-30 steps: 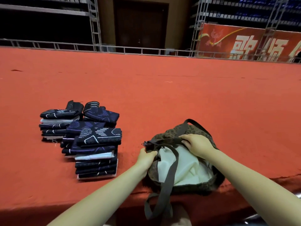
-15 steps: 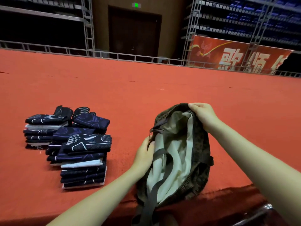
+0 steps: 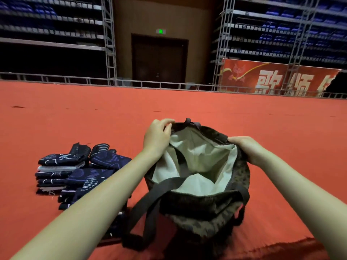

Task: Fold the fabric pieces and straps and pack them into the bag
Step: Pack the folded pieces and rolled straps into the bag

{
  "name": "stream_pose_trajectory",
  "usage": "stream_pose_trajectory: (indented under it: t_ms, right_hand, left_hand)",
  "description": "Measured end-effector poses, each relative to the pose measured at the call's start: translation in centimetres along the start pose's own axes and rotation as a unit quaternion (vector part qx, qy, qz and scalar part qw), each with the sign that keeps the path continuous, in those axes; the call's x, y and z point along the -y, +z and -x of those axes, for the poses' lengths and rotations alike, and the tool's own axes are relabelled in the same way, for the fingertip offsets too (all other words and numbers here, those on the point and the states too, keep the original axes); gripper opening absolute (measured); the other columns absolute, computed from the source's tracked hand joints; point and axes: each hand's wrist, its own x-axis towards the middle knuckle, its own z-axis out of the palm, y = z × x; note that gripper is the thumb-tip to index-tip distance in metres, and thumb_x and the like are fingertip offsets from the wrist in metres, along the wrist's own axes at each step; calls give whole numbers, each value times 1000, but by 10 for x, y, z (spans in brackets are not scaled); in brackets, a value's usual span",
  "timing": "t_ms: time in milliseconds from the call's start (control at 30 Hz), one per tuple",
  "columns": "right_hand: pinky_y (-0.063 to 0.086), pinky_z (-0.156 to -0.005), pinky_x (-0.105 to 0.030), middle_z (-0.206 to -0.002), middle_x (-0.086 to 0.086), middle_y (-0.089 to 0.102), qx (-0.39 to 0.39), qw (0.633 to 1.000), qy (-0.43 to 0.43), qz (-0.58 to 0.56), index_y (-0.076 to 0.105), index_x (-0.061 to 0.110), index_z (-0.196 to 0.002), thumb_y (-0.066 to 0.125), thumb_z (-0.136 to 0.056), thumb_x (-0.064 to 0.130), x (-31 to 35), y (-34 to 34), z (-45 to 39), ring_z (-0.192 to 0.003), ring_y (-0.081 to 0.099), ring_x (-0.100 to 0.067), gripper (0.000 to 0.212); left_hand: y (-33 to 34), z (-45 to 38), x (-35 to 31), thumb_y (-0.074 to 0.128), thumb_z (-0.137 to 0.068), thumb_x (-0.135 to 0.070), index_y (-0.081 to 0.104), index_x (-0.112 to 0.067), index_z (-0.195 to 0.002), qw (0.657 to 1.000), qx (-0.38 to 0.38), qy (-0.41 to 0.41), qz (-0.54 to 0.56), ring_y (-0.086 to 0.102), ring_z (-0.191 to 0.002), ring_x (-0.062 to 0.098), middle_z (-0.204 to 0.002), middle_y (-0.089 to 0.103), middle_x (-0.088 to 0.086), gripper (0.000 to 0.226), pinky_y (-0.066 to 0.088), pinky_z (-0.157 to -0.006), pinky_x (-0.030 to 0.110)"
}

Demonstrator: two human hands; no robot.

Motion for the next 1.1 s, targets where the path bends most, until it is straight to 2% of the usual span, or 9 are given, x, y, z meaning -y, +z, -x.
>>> stream_pose_trajectory:
  t_ms: [167, 367, 467, 533, 667, 800, 867, 967, 1100]
  right_hand:
    - [44, -84, -32, -105, -10, 70, -98, 968, -50, 225, 71, 7, -97, 49, -95, 13, -79, 23, -19, -97, 61, -23, 23]
    - [41, -84, -29, -115, -7, 68, -157, 954, -40, 252, 69, 10, -109, 48, -95, 15, -134, 21, -36, -110, 59, -25, 26]
    - [45, -86, -34, -115, -8, 68, -194, 926, -39, 321, 67, 14, -112, 46, -94, 16, -155, 7, -42, -109, 60, -29, 28]
    - [47, -84, -36, -115, -11, 68, -208, 916, -10, 342, 66, 15, -112, 45, -94, 16, -171, -3, -45, -108, 60, -32, 28]
    - [47, -83, -39, -114, -15, 64, -231, 899, 22, 372, 64, 14, -117, 47, -93, 17, -186, -8, -47, -108, 56, -35, 30]
    - [45, -79, -42, -98, -11, 59, -249, 852, -222, 404, 65, 9, -113, 54, -84, 9, -176, 8, -31, -98, 51, -31, 31]
    - [44, -74, -35, -90, 0, 61, -175, 858, -299, 379, 68, 15, -102, 49, -85, 16, -170, 19, -14, -90, 52, -19, 26]
    - [45, -79, -26, -93, 9, 68, -40, 890, -258, 373, 71, 21, -97, 56, -87, 23, -174, 28, 5, -93, 59, -11, 19]
    - [42, -89, -27, -103, 9, 66, 27, 836, -259, 482, 65, 26, -113, 42, -82, 52, -202, 21, 16, -103, 58, -13, 47]
  left_hand:
    - [64, 38, 23, 49, -92, -22, 54, -16, -128, 976, 84, 68, -191, 39, -122, 30, -128, 46, 12, 36, 39, -97, 42]
    - [129, 103, 31, 44, -94, -31, 46, -23, -132, 879, 396, 201, -172, 48, -111, 27, -119, 58, 7, 39, 39, -95, 42]
    - [138, 121, 52, 41, -91, -29, 56, -14, -90, 851, 454, 186, -186, 49, -81, 30, -81, 56, 7, 20, 34, -72, 34]
    - [135, 129, 55, 38, -93, -31, 46, -13, -70, 859, 454, 162, -173, 43, -67, 29, -64, 43, 3, 30, 25, -58, 33]
    - [127, 130, 45, 37, -99, -33, 56, -11, -76, 854, 466, 157, -170, 49, -70, 27, -70, 57, 9, 38, 26, -60, 32]
    - [129, 114, 48, 37, -95, -26, 60, -12, -89, 877, 432, 127, -167, 55, -81, 25, -85, 63, 6, 28, 45, -69, 37]
    - [136, 107, 55, 38, -94, -25, 57, -19, -96, 888, 402, 143, -171, 57, -93, 23, -97, 65, 0, 21, 49, -73, 40]
    - [151, 99, 59, 38, -94, -30, 54, -29, -116, 873, 411, 186, -186, 50, -112, 20, -116, 59, -4, 27, 45, -87, 41]
    - [166, 91, 69, 32, -98, -41, 33, -26, -144, 853, 427, 114, -278, 28, -138, 16, -146, 37, -3, 48, 9, -112, 58]
